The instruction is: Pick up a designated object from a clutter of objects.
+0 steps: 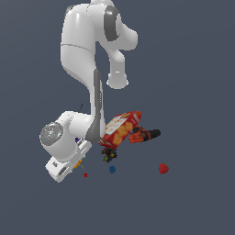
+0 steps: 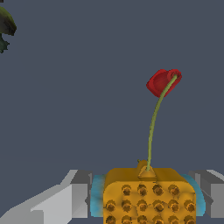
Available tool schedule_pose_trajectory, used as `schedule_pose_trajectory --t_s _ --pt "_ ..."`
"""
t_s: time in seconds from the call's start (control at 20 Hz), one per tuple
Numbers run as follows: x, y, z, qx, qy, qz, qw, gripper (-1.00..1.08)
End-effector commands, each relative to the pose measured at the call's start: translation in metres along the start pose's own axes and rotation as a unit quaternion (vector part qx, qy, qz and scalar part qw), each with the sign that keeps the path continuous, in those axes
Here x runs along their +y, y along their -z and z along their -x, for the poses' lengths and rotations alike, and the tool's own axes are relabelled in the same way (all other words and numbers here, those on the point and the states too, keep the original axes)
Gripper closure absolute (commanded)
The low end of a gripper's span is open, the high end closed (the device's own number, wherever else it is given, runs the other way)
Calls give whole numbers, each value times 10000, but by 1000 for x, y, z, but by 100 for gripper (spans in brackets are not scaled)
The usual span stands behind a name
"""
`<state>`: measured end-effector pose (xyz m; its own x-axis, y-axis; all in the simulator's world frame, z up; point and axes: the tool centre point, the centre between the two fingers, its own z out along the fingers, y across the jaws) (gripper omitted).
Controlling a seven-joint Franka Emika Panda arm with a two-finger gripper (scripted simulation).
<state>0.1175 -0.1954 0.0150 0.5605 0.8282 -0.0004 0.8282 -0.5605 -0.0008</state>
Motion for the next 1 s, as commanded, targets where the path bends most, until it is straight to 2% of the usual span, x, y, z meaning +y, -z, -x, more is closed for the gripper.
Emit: schedule_pose_trajectory --t_s 0.0,0.5,0.95 --pt "0 0 0 2 1 4 10000 108" --pt "-3 9 -2 0 2 1 10000 108" --pt "-16 59 -13 0 2 1 10000 108"
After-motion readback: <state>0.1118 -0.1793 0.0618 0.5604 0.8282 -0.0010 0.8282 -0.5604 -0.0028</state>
